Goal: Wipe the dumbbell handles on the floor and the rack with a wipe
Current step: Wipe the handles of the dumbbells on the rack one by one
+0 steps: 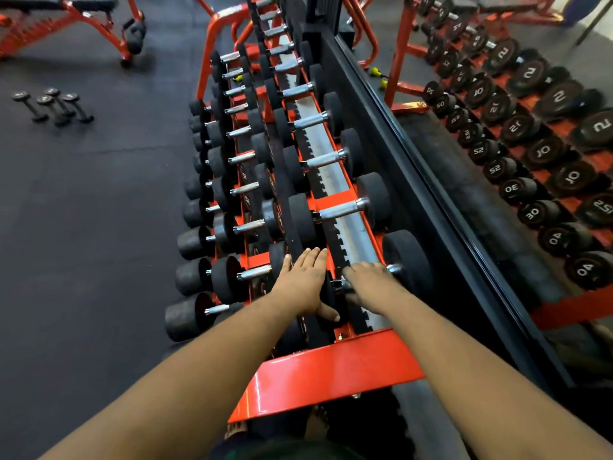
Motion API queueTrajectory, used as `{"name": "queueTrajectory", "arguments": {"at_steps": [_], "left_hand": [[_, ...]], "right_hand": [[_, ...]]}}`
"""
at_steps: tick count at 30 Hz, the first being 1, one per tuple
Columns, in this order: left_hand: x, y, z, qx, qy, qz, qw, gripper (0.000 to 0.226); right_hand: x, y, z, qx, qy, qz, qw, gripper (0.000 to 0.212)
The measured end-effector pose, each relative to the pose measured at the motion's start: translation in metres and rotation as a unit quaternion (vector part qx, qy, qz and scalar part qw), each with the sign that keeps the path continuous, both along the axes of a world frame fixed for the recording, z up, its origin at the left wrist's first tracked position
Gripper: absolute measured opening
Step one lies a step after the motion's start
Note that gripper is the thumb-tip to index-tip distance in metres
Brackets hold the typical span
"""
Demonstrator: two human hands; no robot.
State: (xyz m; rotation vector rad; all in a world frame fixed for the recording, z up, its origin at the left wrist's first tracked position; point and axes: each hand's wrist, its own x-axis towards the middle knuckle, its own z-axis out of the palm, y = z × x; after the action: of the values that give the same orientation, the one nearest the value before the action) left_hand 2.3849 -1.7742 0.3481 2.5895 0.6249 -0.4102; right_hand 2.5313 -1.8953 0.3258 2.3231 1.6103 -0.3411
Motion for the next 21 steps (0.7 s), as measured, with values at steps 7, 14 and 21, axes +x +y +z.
{"name": "queueTrajectory", "arguments": {"at_steps": [7,14,21], "left_hand": [[-0.002,0.001,-0.002,-0.001,0.001,-0.001,1.000,0.149],[0.001,0.002,-0.002,-0.009,0.003,0.000,1.000,0.150],[0.000,0.001,-0.004,0.007,0.005,-0.010,1.000,0.149]], "right_hand": [[-0.016,-0.043,-0.021,0.035,-0.111,-0.061,0.991,0.046],[-0.001,-0.021,-0.004,0.041,-0.076,-0.079,0.993,0.037],[-0.024,-0.040,-0.019,0.099,-0.090,-0.054,0.990,0.065]]}}
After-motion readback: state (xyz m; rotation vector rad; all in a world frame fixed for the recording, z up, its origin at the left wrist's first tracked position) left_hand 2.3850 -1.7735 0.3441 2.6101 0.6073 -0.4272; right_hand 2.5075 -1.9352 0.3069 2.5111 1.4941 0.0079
